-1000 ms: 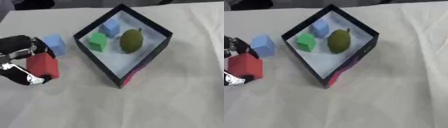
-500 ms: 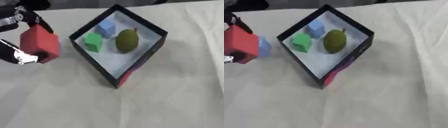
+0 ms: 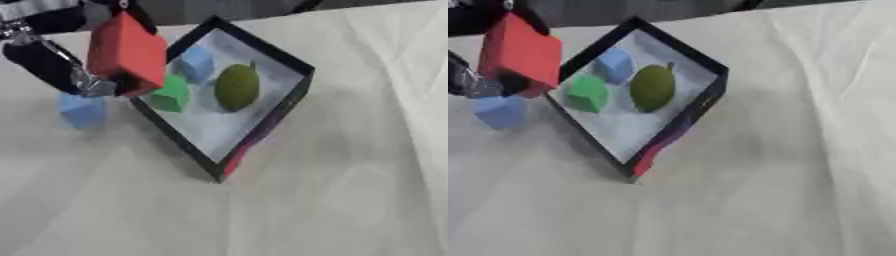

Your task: Pick up objects on the table and place them in the box.

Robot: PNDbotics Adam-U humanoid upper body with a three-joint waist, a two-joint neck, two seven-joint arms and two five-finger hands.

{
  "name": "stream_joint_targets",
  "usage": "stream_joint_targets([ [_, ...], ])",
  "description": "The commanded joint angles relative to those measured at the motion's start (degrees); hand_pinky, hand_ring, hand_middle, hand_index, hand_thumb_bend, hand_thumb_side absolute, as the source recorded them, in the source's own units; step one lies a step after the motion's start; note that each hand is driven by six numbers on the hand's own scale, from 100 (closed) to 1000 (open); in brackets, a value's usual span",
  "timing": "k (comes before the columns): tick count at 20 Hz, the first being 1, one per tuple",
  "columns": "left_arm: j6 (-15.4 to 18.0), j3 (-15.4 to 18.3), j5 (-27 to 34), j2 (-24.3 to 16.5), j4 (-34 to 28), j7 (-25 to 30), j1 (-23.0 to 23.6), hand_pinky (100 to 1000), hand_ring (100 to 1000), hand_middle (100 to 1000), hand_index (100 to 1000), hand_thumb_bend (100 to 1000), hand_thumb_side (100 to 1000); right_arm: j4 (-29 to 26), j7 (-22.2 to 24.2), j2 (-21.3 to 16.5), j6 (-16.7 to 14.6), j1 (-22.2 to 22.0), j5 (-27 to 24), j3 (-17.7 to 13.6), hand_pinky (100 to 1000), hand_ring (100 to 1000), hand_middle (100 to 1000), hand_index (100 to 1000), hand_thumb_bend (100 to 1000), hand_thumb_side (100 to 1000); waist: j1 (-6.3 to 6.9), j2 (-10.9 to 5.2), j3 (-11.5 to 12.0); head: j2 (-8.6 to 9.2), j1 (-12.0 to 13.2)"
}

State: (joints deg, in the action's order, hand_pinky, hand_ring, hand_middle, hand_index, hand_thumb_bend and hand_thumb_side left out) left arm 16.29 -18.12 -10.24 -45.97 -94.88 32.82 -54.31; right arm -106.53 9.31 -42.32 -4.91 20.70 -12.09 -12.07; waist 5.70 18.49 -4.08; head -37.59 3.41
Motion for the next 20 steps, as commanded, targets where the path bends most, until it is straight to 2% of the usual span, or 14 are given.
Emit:
stream_joint_targets([
  [1,3.08,-0.18,-2.63,1.89,4.41,0.31,-3.08,619,579,461,639,100,134,-1.13,0.53,-0.78,0.00,1.25,-0.82,-0.08,915,740,694,828,100,526,0.47,-1.59,-0.39,0.99,0.61],
  [8,9.39,0.49,-8.77,8.45,14.66,-0.87,-6.94,621,579,465,639,100,142,-1.39,0.87,0.71,0.20,3.99,-1.42,0.68,919,751,704,830,100,526,0.25,-0.87,-3.28,1.78,1.90],
  [11,12.23,0.82,-11.60,10.49,18.37,-1.39,-8.03,638,591,474,642,100,119,-1.52,1.00,1.62,0.34,5.50,-1.47,1.17,921,754,705,830,100,527,0.12,-0.43,-4.70,1.89,2.63],
  [13,14.15,0.69,-13.52,11.62,19.99,-1.35,-8.56,646,598,481,643,147,117,-1.56,1.06,2.05,0.37,6.07,-1.58,1.45,921,753,704,829,100,526,-0.03,-0.19,-5.39,1.92,3.19],
  [16,16.90,0.91,-16.28,13.13,23.03,-0.87,-8.73,660,614,497,648,180,131,-1.50,1.03,2.36,0.40,6.41,-1.75,1.58,921,751,702,828,100,526,-0.19,0.13,-5.98,1.95,3.91],
  [20,19.56,1.54,-20.15,14.64,26.80,-1.15,-8.29,696,652,528,670,174,153,-1.39,0.98,2.51,0.39,6.34,-1.79,1.54,921,750,700,827,100,526,-0.18,0.42,-6.22,2.04,4.21],
])
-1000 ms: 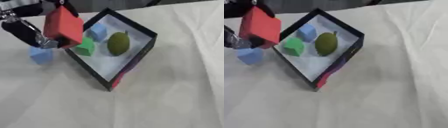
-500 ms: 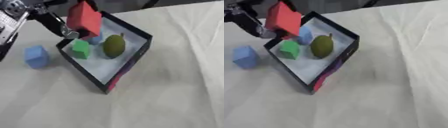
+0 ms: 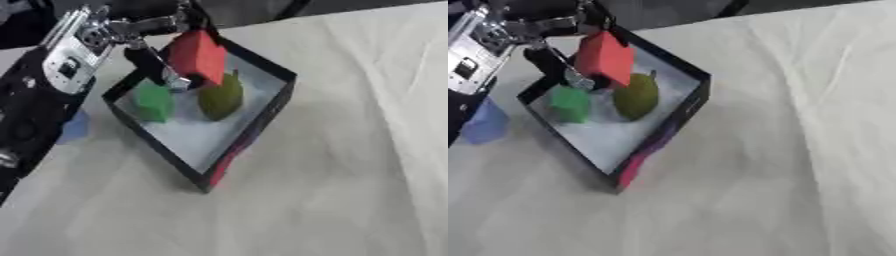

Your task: Pick up objects on the table and place them in the box.

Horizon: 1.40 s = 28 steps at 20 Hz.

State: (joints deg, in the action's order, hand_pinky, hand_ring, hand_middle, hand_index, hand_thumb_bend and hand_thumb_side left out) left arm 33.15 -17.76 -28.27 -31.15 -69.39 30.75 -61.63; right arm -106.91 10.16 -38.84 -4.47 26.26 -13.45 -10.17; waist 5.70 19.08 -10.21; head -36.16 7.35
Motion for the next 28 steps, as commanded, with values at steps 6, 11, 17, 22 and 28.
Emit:
stream_joint_targets([
  [6,3.86,1.82,-7.55,0.54,2.19,-2.10,-0.23,901,894,803,872,339,505,-0.81,0.32,-1.07,0.04,0.20,-0.19,-0.48,920,747,698,826,100,525,0.04,-0.38,0.12,0.23,0.03],
  [11,2.49,2.44,-10.20,0.73,1.82,-4.80,0.83,919,912,831,917,399,992,-0.48,0.38,-1.22,0.20,-0.61,-0.16,-0.64,919,745,696,825,100,525,0.09,-1.21,0.80,-0.53,-0.34],
  [17,-0.07,4.89,-6.43,-1.29,-0.60,-4.54,2.49,913,923,875,917,191,913,-0.17,-0.19,-1.71,0.18,-2.19,-0.24,-1.14,919,744,695,824,100,525,-0.44,-2.61,2.73,-1.76,-1.97],
  [22,-3.90,6.31,-1.81,-4.13,-4.76,-3.53,4.62,914,941,904,934,100,923,0.14,-0.84,-2.02,0.13,-3.68,-0.25,-1.64,919,744,694,824,100,525,-0.96,-3.76,4.61,-2.74,-3.70],
  [28,-7.97,7.74,3.99,-8.68,-8.66,-1.34,8.27,893,920,860,911,100,895,0.32,-1.56,-2.36,0.00,-5.22,-0.29,-2.25,918,743,693,823,100,526,-1.45,-4.88,6.32,-3.51,-4.98],
])
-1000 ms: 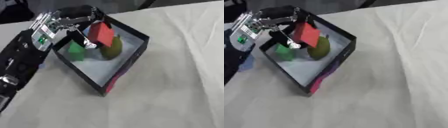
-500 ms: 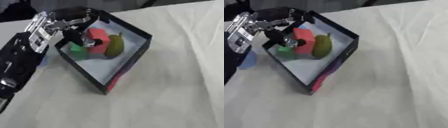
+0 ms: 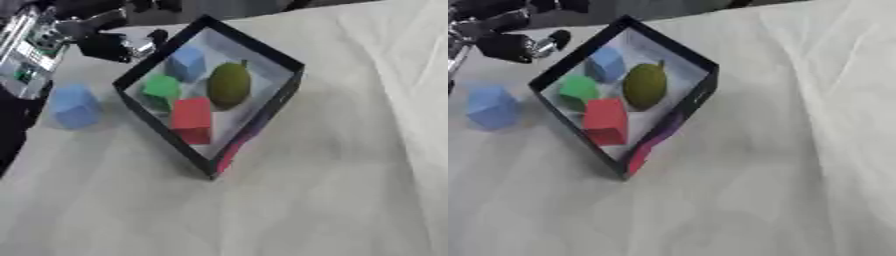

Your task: Pick up objects on the table and place them in the box.

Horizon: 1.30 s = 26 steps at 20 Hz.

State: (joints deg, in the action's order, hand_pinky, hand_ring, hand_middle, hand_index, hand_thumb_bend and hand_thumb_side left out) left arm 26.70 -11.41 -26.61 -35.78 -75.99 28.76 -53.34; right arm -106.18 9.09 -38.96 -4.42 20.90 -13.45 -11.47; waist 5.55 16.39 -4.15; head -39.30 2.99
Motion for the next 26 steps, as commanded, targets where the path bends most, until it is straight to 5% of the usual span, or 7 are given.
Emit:
stream_joint_targets([
  [1,-2.09,1.66,3.31,-5.33,-2.51,0.97,0.75,891,917,853,907,100,880,-0.38,-0.62,-2.29,-0.10,-0.09,-0.27,-1.04,918,743,693,823,100,526,-1.41,-2.31,0.58,-0.47,-0.96],
  [12,-4.10,3.72,10.21,-15.63,-4.09,7.71,7.84,914,932,852,896,100,798,-0.03,-1.20,-2.47,-0.55,-1.41,0.02,-1.54,917,744,693,822,100,527,-2.55,-2.63,2.38,-0.65,-2.73],
  [22,-2.00,3.08,3.07,-17.03,-0.08,15.41,9.96,937,906,794,862,539,864,0.25,-0.89,-2.30,-0.98,-1.20,0.14,-1.32,915,744,693,821,100,528,-3.23,-2.05,1.74,0.77,-1.30],
  [26,-2.21,3.07,-0.27,-16.30,1.62,14.69,9.44,937,906,794,862,539,864,0.32,-0.81,-2.24,-1.04,-1.19,0.16,-1.31,915,744,693,821,100,528,-3.27,-1.95,1.58,0.96,-1.02],
])
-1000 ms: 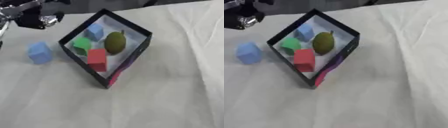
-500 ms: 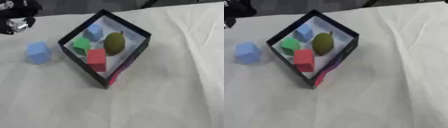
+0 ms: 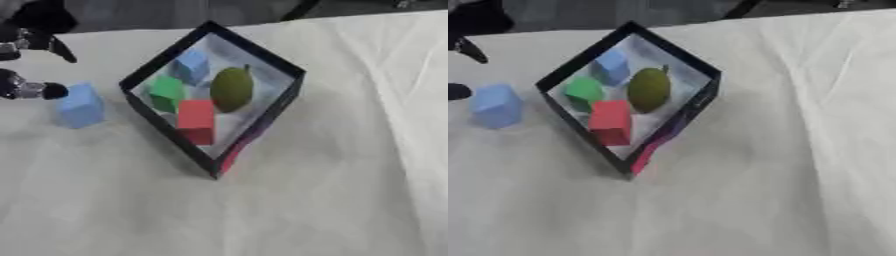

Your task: Pick up objects on the table and place them in the box.

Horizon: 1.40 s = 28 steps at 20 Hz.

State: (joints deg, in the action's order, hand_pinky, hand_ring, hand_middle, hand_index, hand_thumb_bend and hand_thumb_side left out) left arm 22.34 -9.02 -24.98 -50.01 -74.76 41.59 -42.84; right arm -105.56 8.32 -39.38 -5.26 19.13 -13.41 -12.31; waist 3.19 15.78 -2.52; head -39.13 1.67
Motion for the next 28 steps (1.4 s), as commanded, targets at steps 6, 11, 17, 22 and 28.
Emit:
stream_joint_targets([
  [6,-0.57,1.95,-7.26,-1.08,5.95,-1.53,-2.22,991,957,838,920,547,426,-0.22,0.21,-1.63,-0.17,0.67,0.19,-0.50,915,740,692,818,100,526,-0.79,-0.48,-0.43,1.41,0.83],
  [11,-1.96,0.95,-11.88,0.38,8.13,-5.02,-2.95,990,963,848,937,564,479,-0.07,0.39,-1.49,-0.14,0.74,0.37,-0.57,914,739,691,816,100,522,-0.79,0.24,-0.46,1.66,1.05],
  [17,-0.46,1.39,-16.36,2.33,10.64,-6.57,-3.46,978,957,842,939,527,557,0.09,0.53,-1.32,-0.16,0.92,0.65,-0.61,914,739,691,815,100,516,-0.82,1.31,-0.73,2.13,1.37],
  [22,-0.83,1.80,-14.41,3.40,12.52,-5.68,-4.08,959,946,828,930,432,686,0.34,0.54,-1.17,-0.07,0.99,0.96,-0.70,914,737,689,814,100,509,-0.74,2.25,-0.98,2.50,1.50],
  [28,-2.78,2.26,-12.94,3.52,13.06,-4.61,-4.58,956,944,827,924,452,687,0.62,0.62,-0.99,0.13,1.08,1.19,-0.71,914,736,689,813,100,505,-0.61,3.07,-1.21,2.95,1.40],
])
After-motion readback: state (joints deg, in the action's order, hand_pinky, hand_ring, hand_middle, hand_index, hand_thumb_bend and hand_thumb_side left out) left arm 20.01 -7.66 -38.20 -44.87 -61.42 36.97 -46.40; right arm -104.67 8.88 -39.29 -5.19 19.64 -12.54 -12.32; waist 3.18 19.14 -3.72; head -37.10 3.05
